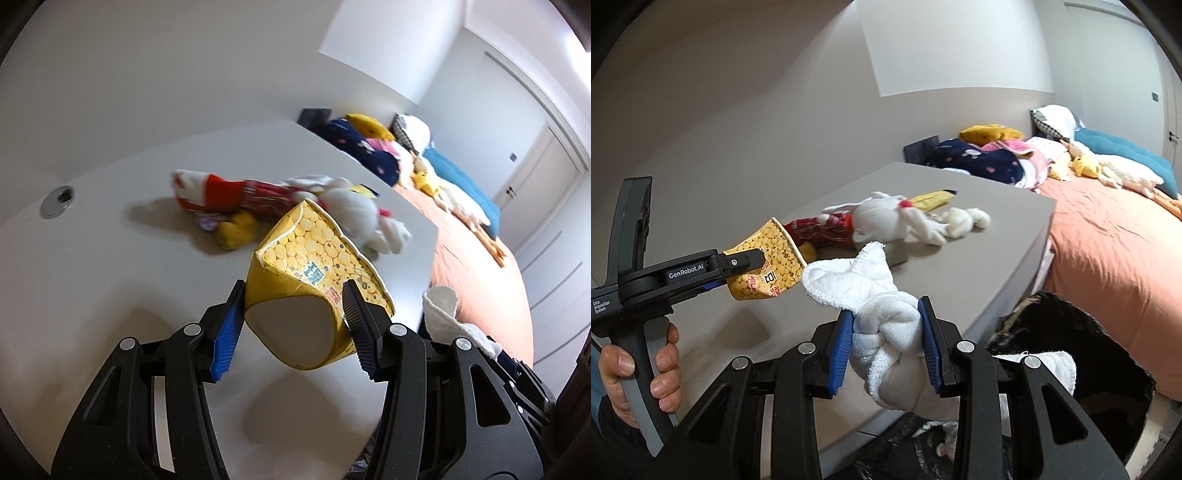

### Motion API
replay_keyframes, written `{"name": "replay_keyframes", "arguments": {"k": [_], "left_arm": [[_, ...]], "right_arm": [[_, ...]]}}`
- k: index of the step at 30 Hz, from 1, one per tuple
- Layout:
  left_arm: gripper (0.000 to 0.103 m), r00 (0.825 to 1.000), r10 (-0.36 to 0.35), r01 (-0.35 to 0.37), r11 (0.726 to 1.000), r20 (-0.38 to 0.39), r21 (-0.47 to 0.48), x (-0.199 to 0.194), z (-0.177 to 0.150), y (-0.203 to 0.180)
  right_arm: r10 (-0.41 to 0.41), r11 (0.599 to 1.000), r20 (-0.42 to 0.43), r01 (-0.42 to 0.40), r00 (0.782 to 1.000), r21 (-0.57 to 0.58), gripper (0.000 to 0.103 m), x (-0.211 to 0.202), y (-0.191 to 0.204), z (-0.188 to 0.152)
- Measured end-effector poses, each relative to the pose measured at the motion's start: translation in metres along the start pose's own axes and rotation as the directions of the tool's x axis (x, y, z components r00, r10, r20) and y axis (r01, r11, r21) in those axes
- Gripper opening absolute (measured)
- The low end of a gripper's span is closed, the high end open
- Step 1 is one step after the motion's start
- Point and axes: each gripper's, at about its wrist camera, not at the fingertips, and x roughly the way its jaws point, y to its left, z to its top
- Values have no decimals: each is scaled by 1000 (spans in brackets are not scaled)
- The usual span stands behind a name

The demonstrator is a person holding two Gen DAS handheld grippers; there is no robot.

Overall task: Organize soft objects
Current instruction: 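Carry both items over the black bin and open both tools to drop them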

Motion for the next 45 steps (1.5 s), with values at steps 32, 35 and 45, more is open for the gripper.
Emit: {"name": "replay_keyframes", "arguments": {"k": [32, 35, 45], "left_arm": [[52, 978, -147, 188, 932, -151, 310, 32, -47, -149], [52, 973, -151, 204, 914, -173, 351, 34, -57, -159], [96, 950, -158, 270, 849, -270, 455, 43, -83, -185]], "right_arm": [[-228, 953, 89, 204, 969, 222, 38, -90, -108, -21], [-248, 944, 91, 219, 965, 245, 38, -95, -116, -24], [-381, 883, 119, 323, 917, 340, 81, -116, -140, -31]]}}
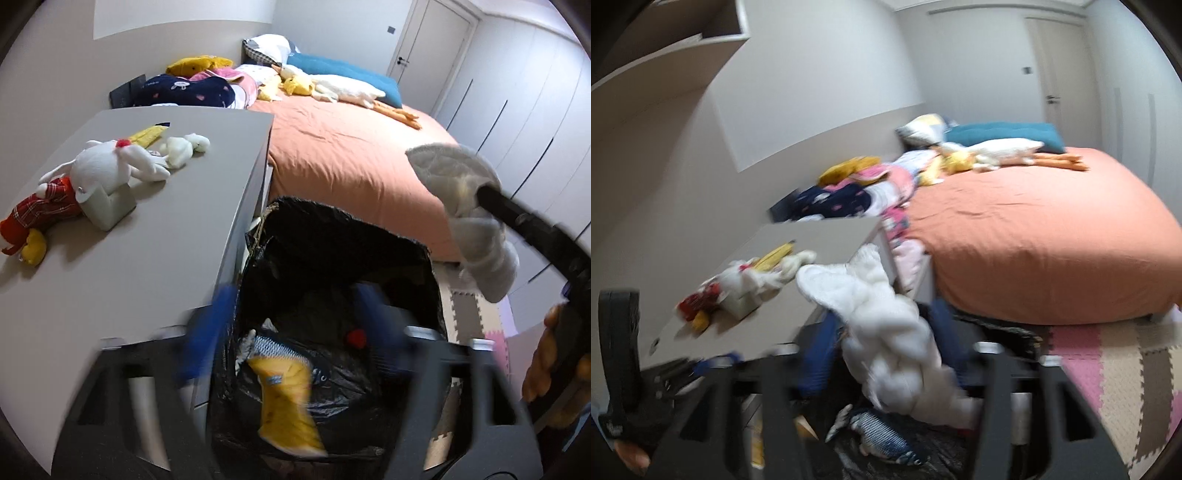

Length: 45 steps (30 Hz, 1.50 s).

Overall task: Organize soft objects
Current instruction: 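Carry both items over the black bin and open both tools to drop them, then move both tools back to the bunny plush on the desk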

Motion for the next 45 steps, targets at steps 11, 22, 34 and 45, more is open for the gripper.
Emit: {"name": "replay_keyframes", "arguments": {"k": [11, 22, 34, 45], "left_arm": [[97, 1000, 9, -9, 1000, 19, -17, -2, 0, 6], [97, 999, 51, -50, 998, 17, -30, -3, 2, 24], [97, 993, 119, -116, 987, 17, -113, -11, 3, 77], [97, 983, 181, -174, 962, 16, -211, -27, -1, 139]], "right_arm": [[-10, 999, 45, 8, 999, 34, 86, -9, -13, 4], [29, 1000, 9, -29, 1000, 6, 86, 9, 6, 4], [80, 996, -42, -81, 996, -45, 86, 38, 48, 3], [130, 986, -102, -140, 986, -95, 86, 72, 101, 1]]}}
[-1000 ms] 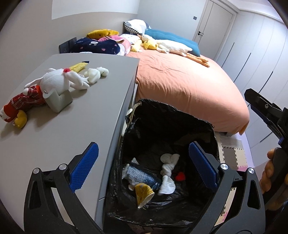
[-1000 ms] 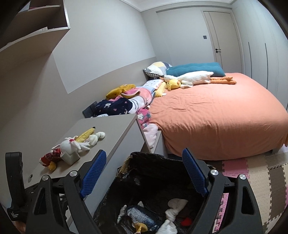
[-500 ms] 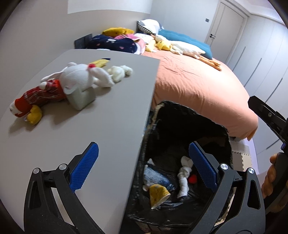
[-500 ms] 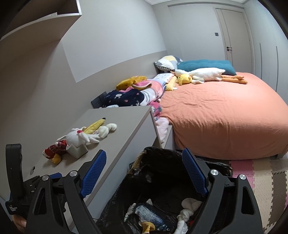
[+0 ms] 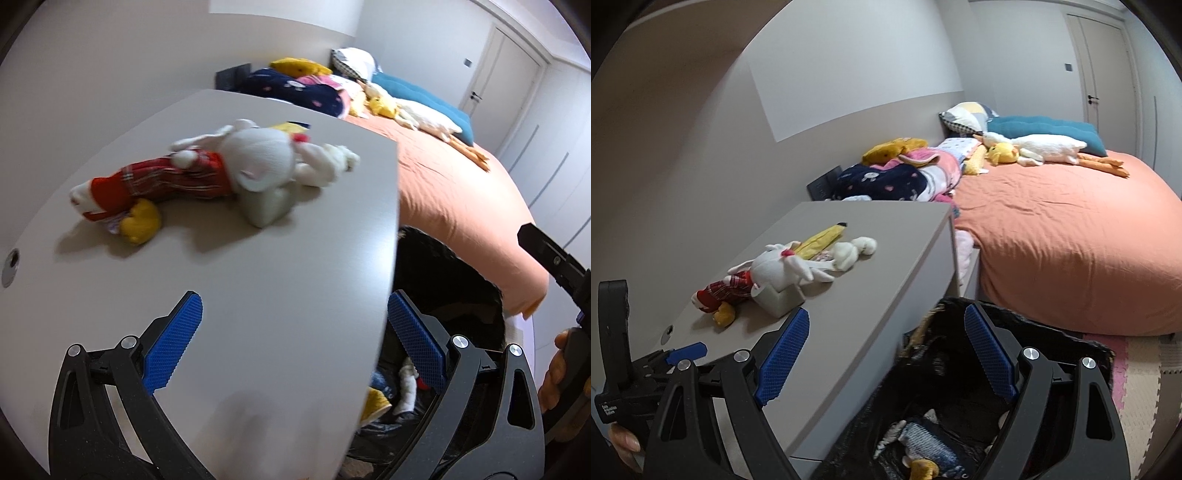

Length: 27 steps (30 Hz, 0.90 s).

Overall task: Organize soft objects
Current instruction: 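Move both tools back to the bunny plush on the desk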

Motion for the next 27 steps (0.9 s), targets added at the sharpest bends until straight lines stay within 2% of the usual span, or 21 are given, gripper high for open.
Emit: {"name": "replay_keyframes", "arguments": {"k": [11, 21, 27], "left_arm": [[97, 995, 84, -83, 996, 45, -33, -5, 20, 51], [97, 980, 182, -185, 982, 87, 38, 11, 49, 76], [97, 973, 221, -227, 969, 65, 98, 36, 70, 88]], "right_arm": [[31, 999, -47, -33, 998, -42, 86, 33, 34, 9], [31, 998, -86, -35, 996, -46, 86, 66, 49, 16], [25, 998, -102, -30, 994, -46, 86, 81, 52, 17]]}}
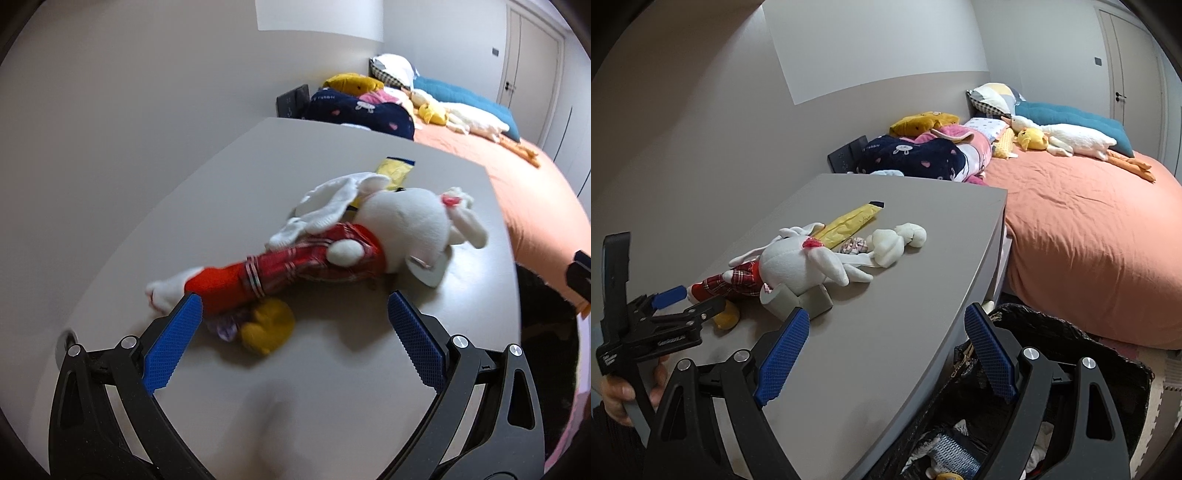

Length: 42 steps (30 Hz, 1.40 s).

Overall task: Organize soft objects
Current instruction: 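Move both tools back to the bunny plush on the desk, then grasp the red plaid bunny with the left tool while the right tool grasps a white plush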

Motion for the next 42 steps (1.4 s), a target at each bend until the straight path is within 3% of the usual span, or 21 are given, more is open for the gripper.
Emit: {"name": "replay_keyframes", "arguments": {"k": [14, 21, 27, 32, 34, 38, 42], "left_arm": [[97, 999, 27, -23, 997, -48, 74, 44, 13, 1], [96, 997, 30, -24, 996, -65, 91, 61, 18, 3], [76, 995, 37, -26, 993, -94, 116, 73, 19, 2], [31, 989, 37, -26, 997, -141, 78, 87, 20, 14], [22, 990, 21, -16, 999, -139, 41, 86, 19, 23], [20, 992, -38, 35, 999, -124, -23, 79, 21, 37], [20, 992, -32, 32, 999, -125, -4, 81, 22, 36]], "right_arm": [[-10, 999, -30, 12, 1000, 45, 86, 40, -5, 11], [2, 996, -47, 3, 999, 89, 86, 73, -12, 33], [22, 990, -92, -8, 996, 141, 86, 108, -14, 52], [19, 987, -138, 4, 990, 163, 86, 137, -10, 63], [0, 988, -161, 25, 987, 153, 77, 147, -7, 65], [-16, 986, -203, 49, 979, 162, 66, 161, -7, 64], [-34, 985, -205, 67, 978, 158, 58, 164, -8, 63]]}}
